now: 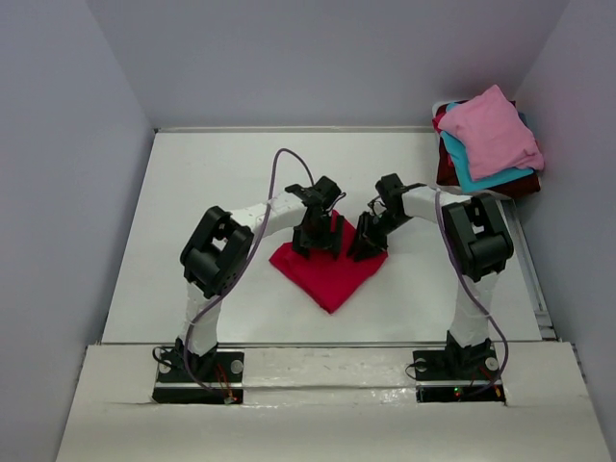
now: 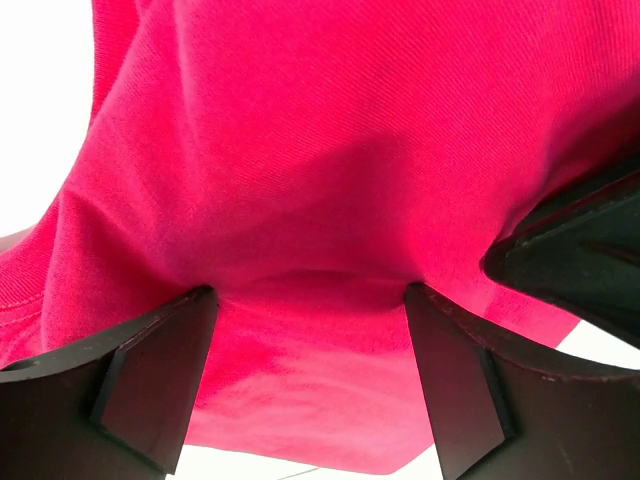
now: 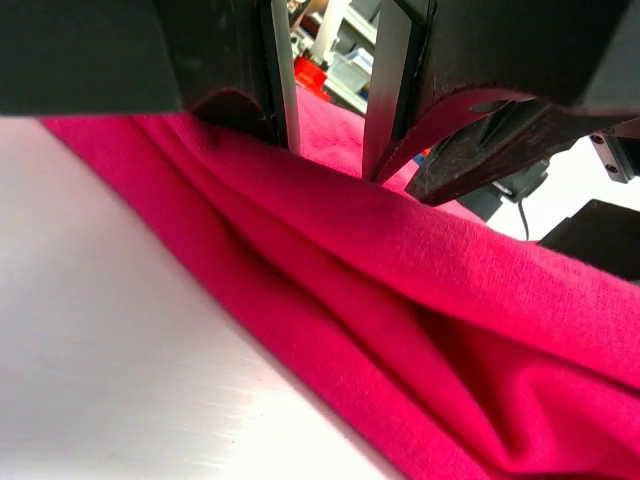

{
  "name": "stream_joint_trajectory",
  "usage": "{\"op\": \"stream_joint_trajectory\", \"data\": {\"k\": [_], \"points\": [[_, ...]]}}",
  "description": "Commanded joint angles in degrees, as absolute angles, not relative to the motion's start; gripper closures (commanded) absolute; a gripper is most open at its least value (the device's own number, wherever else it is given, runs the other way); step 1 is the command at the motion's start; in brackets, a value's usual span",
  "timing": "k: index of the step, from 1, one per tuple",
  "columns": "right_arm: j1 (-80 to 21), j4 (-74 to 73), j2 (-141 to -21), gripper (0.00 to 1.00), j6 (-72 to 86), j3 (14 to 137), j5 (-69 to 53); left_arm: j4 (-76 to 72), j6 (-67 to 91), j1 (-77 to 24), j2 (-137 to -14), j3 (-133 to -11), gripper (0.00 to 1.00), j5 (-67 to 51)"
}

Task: Fold and stack the t-shirts
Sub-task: Fold the tshirt

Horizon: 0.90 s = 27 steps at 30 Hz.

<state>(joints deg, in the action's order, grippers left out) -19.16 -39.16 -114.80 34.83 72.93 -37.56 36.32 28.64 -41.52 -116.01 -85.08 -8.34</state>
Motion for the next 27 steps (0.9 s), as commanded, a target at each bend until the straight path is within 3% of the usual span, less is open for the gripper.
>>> {"op": "stream_joint_trajectory", "data": {"k": [1,10,20,27], "points": [[-19.6,-36.39,-117.5,0.63,34.37,73.3,-37.35,36.12,29.44,-41.22,-117.69,-81.39,0.1,-6.51],[-19.6,-41.3,-110.58,0.61,35.6,77.7,-37.27,39.46,28.48,-41.22,-117.07,-86.57,0.1,-2.99],[-21.26,-42.89,-96.69,0.59,39.64,66.99,-40.08,40.96,27.33,-41.22,-120.05,-91.05,0.1,-3.34],[-23.2,-39.38,-97.12,0.59,40.95,61.62,-42.01,43.5,26.72,-41.22,-120.41,-95.52,0.1,-3.16]]}}
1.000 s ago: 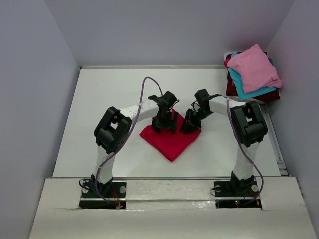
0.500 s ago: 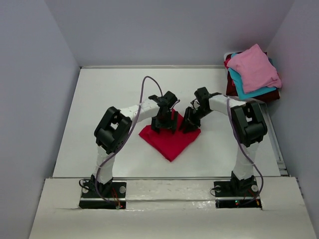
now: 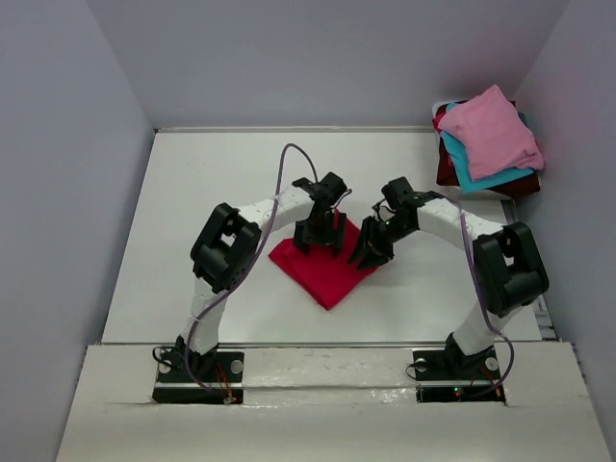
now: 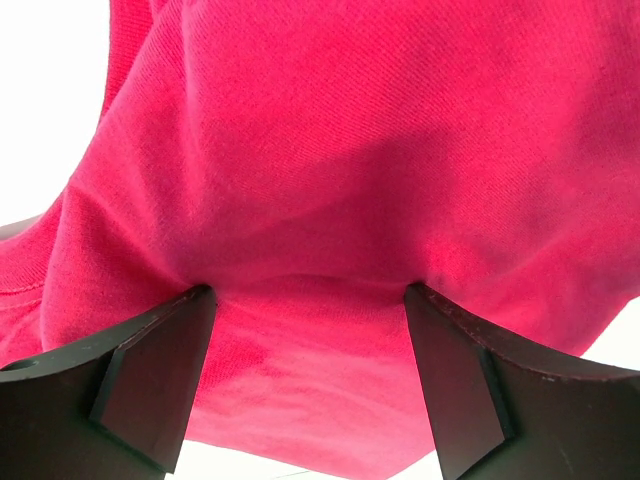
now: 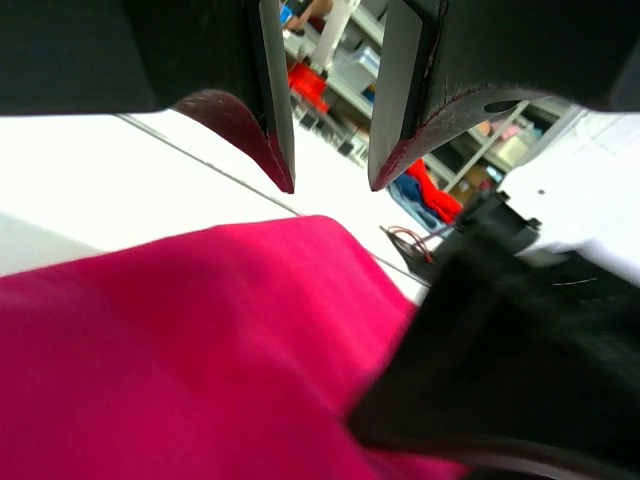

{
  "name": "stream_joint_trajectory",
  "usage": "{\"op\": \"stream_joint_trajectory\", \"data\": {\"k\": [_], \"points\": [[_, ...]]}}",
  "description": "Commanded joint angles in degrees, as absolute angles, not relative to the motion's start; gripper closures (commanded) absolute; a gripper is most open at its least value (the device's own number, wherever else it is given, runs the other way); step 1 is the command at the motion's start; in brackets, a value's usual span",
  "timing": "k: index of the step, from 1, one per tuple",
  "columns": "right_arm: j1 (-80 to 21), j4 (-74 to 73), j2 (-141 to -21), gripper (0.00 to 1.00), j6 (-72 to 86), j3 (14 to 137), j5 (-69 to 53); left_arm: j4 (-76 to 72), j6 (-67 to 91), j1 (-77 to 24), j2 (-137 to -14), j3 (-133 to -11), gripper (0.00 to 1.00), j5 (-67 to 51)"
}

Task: Fold and stack the t-shirts
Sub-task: Fold the tshirt

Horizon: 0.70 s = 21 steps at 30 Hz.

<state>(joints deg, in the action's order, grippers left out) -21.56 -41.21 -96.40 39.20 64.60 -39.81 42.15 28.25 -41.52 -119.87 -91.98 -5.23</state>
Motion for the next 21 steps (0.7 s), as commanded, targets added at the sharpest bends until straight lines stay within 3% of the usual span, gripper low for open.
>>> {"op": "stream_joint_trajectory", "data": {"k": [1,10,21], "points": [[-23.73,-38.94,-97.29,0.59,41.13,61.35,-42.01,43.85,26.72,-41.22,-119.98,-96.23,0.1,-2.99],[-24.79,-36.57,-100.19,0.59,41.66,61.96,-42.8,49.3,25.84,-41.22,-116.19,-102.65,0.1,-0.53],[-26.54,-33.58,-102.92,0.59,42.54,60.38,-43.59,50.45,23.82,-40.17,-120.67,-100.55,0.1,7.03]]}}
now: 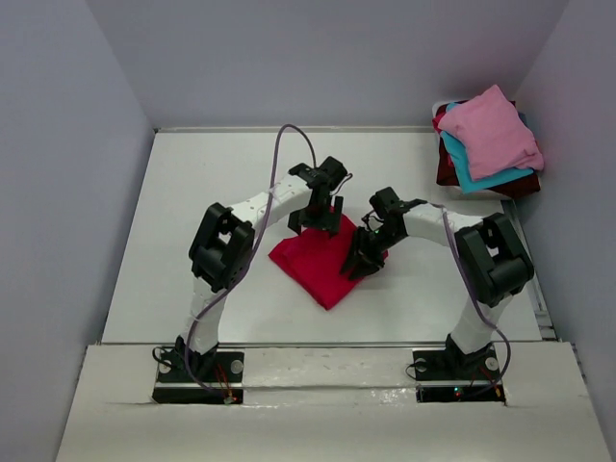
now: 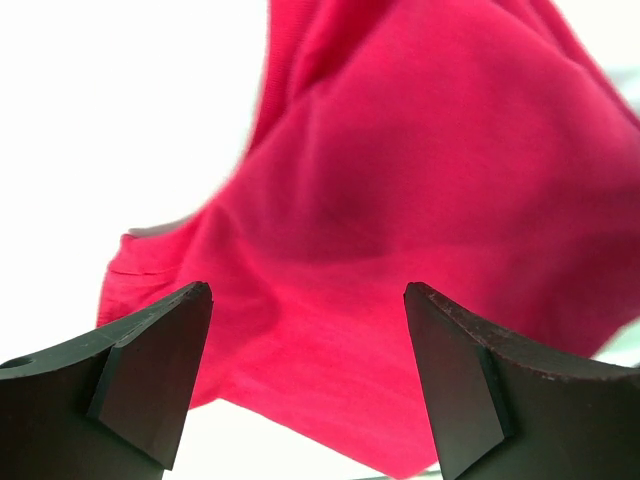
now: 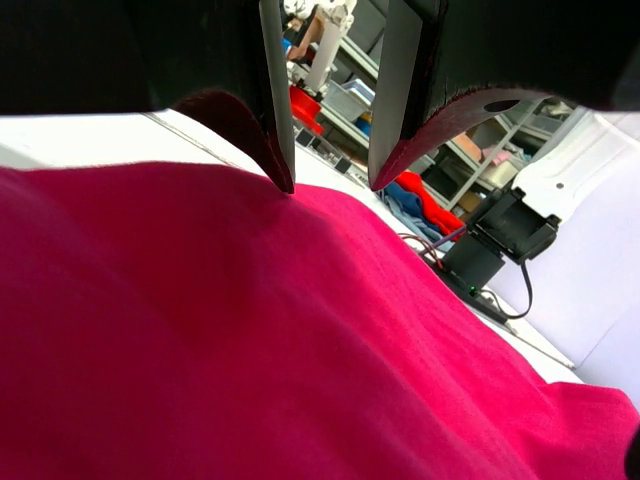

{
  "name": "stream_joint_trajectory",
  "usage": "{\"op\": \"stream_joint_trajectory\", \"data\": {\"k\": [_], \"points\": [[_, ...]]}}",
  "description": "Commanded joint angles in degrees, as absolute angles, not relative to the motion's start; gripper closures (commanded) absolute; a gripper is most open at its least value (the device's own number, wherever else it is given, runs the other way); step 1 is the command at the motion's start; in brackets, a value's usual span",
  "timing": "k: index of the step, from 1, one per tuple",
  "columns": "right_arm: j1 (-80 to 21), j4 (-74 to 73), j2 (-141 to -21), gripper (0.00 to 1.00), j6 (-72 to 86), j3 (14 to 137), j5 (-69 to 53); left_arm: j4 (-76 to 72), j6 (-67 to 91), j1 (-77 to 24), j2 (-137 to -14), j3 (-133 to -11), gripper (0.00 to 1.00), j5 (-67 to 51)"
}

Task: Fold and stack the t-shirts
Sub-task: Fold the tshirt

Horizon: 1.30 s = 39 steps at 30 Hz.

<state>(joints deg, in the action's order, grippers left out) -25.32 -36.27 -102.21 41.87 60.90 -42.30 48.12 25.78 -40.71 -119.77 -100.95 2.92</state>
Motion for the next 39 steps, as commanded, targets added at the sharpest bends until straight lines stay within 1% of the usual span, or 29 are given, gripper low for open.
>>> {"op": "stream_joint_trajectory", "data": {"k": [1,13,21,35,39], "points": [[-26.54,-33.4,-103.18,0.59,42.54,60.29,-43.77,50.28,23.82,-40.17,-121.02,-100.2,0.1,7.73],[-27.07,-31.12,-105.47,0.59,42.89,58.36,-43.24,48.52,23.12,-39.11,-124.8,-95.01,0.11,8.26],[-27.07,-28.92,-107.4,0.59,45.0,55.99,-41.57,47.02,23.47,-38.58,-122.61,-91.06,0.11,6.95],[-27.07,-35.94,-114.78,0.59,43.77,66.44,-34.19,43.68,24.08,-37.0,-117.42,-82.98,0.11,2.64],[-25.23,-38.23,-116.8,0.59,42.8,69.6,-32.17,42.89,23.91,-35.77,-115.23,-80.78,0.12,1.5]]}}
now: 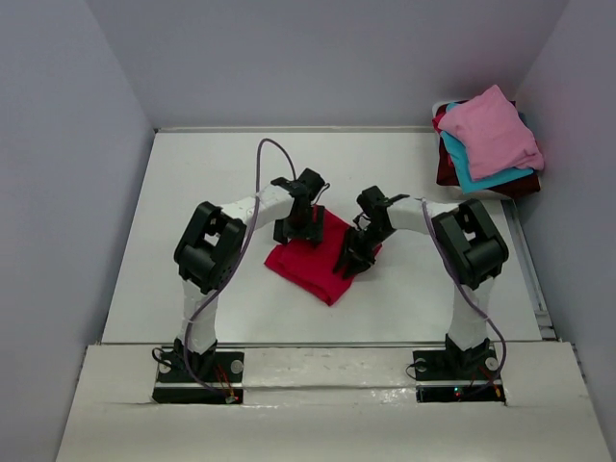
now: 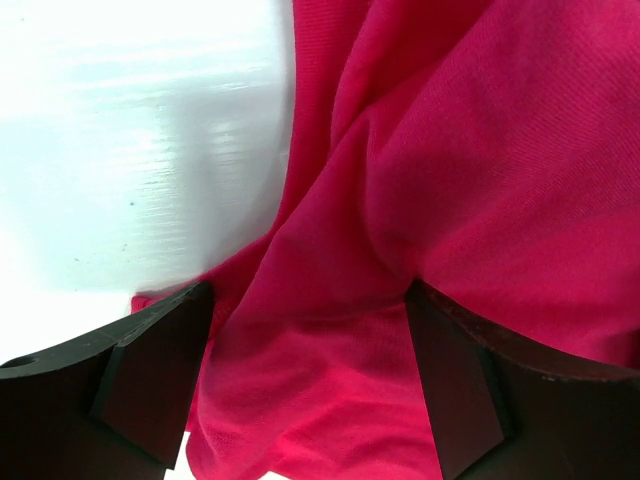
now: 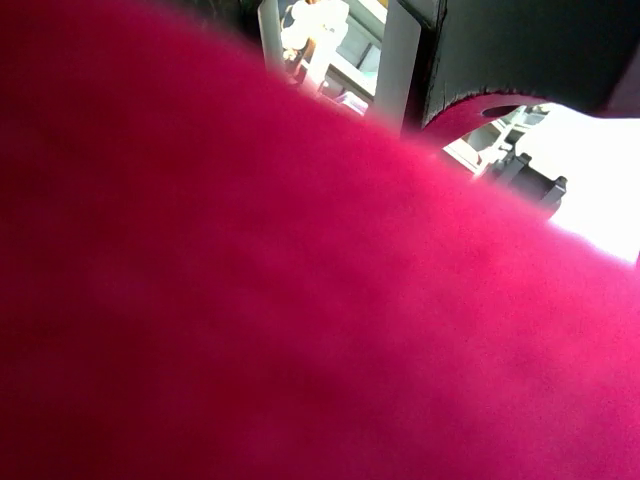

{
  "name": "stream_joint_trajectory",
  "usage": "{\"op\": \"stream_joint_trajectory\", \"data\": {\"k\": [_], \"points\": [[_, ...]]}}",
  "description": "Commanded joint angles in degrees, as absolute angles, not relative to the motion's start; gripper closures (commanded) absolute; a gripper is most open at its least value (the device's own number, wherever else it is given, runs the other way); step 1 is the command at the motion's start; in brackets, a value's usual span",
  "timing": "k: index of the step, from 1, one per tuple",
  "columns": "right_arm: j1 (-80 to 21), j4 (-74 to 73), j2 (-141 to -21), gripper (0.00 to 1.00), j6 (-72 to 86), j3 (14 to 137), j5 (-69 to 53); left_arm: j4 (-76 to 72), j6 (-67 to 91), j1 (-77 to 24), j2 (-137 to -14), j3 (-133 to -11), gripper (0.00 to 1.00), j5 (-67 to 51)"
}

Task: Fold and stack the t-shirts
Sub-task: Fold the tshirt

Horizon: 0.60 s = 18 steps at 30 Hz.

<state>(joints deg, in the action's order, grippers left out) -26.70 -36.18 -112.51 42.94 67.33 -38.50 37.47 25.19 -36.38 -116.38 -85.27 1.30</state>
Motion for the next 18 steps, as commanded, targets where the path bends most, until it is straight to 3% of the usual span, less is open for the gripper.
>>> {"op": "stream_joint_trajectory", "data": {"k": [1,18], "points": [[-24.7,-39.02,-117.15,0.59,42.54,70.13,-31.99,42.72,24.08,-35.77,-114.88,-80.34,0.12,1.23],[-18.54,-49.83,-123.92,0.59,36.65,85.77,-25.41,39.9,24.08,-31.55,-108.55,-73.39,0.12,-5.71]]}}
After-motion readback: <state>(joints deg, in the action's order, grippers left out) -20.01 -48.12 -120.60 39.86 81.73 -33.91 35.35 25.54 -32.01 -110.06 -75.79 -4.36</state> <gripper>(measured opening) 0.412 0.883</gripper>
